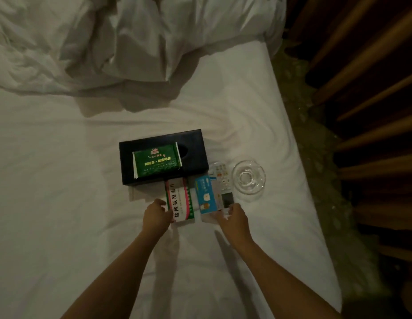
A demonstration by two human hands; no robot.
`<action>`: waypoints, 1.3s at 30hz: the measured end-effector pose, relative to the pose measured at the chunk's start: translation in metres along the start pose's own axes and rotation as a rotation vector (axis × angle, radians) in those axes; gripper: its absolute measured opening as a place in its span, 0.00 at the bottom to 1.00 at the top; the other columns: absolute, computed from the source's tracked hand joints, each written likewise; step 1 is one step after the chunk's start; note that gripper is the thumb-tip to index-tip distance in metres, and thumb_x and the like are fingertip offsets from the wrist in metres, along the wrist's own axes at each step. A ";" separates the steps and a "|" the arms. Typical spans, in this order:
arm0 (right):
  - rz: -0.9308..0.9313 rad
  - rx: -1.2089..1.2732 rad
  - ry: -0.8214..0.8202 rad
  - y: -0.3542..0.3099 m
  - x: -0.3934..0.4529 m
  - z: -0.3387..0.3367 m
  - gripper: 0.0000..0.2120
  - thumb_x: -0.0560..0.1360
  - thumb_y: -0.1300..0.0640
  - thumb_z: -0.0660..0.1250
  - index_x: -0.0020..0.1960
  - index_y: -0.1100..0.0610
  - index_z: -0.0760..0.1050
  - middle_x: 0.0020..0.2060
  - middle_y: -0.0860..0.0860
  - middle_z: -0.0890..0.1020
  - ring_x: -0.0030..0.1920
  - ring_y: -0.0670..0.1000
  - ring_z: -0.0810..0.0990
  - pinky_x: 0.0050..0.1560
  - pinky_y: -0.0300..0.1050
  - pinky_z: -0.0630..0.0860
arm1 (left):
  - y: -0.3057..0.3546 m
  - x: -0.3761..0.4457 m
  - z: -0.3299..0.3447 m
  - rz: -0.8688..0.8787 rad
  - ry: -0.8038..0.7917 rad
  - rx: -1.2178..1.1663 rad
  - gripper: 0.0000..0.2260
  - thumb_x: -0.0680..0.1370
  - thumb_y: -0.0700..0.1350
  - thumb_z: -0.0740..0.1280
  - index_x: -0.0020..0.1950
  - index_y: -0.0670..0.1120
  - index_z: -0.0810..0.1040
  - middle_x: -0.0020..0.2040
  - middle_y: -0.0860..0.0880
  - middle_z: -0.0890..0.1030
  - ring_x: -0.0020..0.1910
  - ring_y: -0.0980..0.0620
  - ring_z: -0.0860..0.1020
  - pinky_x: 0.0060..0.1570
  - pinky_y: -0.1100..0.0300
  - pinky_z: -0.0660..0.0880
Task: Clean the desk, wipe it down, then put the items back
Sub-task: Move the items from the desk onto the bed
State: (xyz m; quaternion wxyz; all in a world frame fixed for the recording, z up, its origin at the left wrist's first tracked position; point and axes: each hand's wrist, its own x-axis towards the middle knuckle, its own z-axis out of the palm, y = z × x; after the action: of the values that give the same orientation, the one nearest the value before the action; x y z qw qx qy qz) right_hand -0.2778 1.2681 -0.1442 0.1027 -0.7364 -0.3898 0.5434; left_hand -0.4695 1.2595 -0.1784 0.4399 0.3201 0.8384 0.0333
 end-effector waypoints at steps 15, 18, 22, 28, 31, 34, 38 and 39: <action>-0.078 -0.320 0.265 0.070 -0.149 -0.164 0.15 0.76 0.53 0.66 0.57 0.59 0.67 0.56 0.54 0.71 0.62 0.54 0.71 0.58 0.40 0.67 | 0.122 -0.179 0.050 0.738 -0.173 0.531 0.15 0.77 0.44 0.64 0.63 0.43 0.72 0.61 0.44 0.75 0.59 0.48 0.74 0.55 0.62 0.68; -0.036 -0.340 0.374 0.114 -0.203 -0.202 0.23 0.78 0.49 0.63 0.68 0.60 0.64 0.66 0.54 0.70 0.66 0.51 0.68 0.63 0.37 0.63 | 0.147 -0.242 0.085 0.971 -0.174 0.636 0.14 0.77 0.45 0.63 0.63 0.44 0.72 0.60 0.46 0.75 0.59 0.50 0.74 0.53 0.65 0.67; 0.021 -0.234 0.516 0.188 -0.274 -0.244 0.26 0.79 0.50 0.61 0.73 0.59 0.61 0.70 0.54 0.67 0.68 0.52 0.67 0.68 0.37 0.59 | 0.159 -0.335 0.142 1.196 -0.214 0.733 0.15 0.78 0.44 0.63 0.63 0.43 0.72 0.60 0.45 0.75 0.60 0.48 0.74 0.57 0.62 0.68; 0.162 -0.078 0.685 0.321 -0.422 -0.295 0.27 0.78 0.55 0.63 0.73 0.62 0.60 0.70 0.58 0.65 0.69 0.57 0.65 0.67 0.45 0.64 | 0.132 -0.488 0.257 1.471 -0.438 0.893 0.11 0.79 0.38 0.60 0.56 0.36 0.78 0.55 0.41 0.79 0.55 0.47 0.77 0.51 0.67 0.68; 0.254 -0.011 0.767 0.397 -0.502 -0.302 0.25 0.78 0.54 0.63 0.71 0.61 0.61 0.69 0.57 0.66 0.67 0.56 0.66 0.65 0.45 0.65 | 0.100 -0.580 0.319 1.623 -0.443 0.971 0.12 0.78 0.42 0.62 0.57 0.40 0.79 0.57 0.43 0.80 0.55 0.47 0.78 0.49 0.64 0.69; 0.397 0.100 0.892 0.469 -0.584 -0.299 0.25 0.78 0.54 0.64 0.70 0.62 0.61 0.68 0.58 0.67 0.66 0.57 0.68 0.63 0.47 0.67 | 0.058 -0.683 0.371 1.767 -0.539 1.055 0.12 0.76 0.42 0.63 0.57 0.41 0.77 0.56 0.44 0.79 0.55 0.47 0.77 0.51 0.60 0.72; 0.538 0.279 1.064 0.555 -0.676 -0.278 0.28 0.77 0.53 0.64 0.71 0.62 0.60 0.69 0.59 0.65 0.67 0.59 0.68 0.62 0.47 0.68 | -0.015 -0.803 0.428 1.953 -0.709 1.169 0.14 0.74 0.44 0.63 0.59 0.46 0.74 0.57 0.45 0.77 0.54 0.47 0.76 0.54 0.56 0.74; 0.553 0.306 1.113 0.572 -0.697 -0.271 0.27 0.76 0.53 0.64 0.70 0.63 0.62 0.68 0.59 0.66 0.67 0.59 0.68 0.62 0.47 0.68 | -0.034 -0.828 0.441 1.976 -0.753 1.201 0.15 0.75 0.44 0.62 0.61 0.47 0.73 0.59 0.45 0.76 0.55 0.47 0.75 0.55 0.56 0.73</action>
State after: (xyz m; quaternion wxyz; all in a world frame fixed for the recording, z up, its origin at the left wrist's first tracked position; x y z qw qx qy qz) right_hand 0.1516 0.4777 0.1338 0.2494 -0.9588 0.0083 0.1358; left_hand 0.1855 0.6644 0.1337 0.2226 0.9634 -0.0650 -0.1346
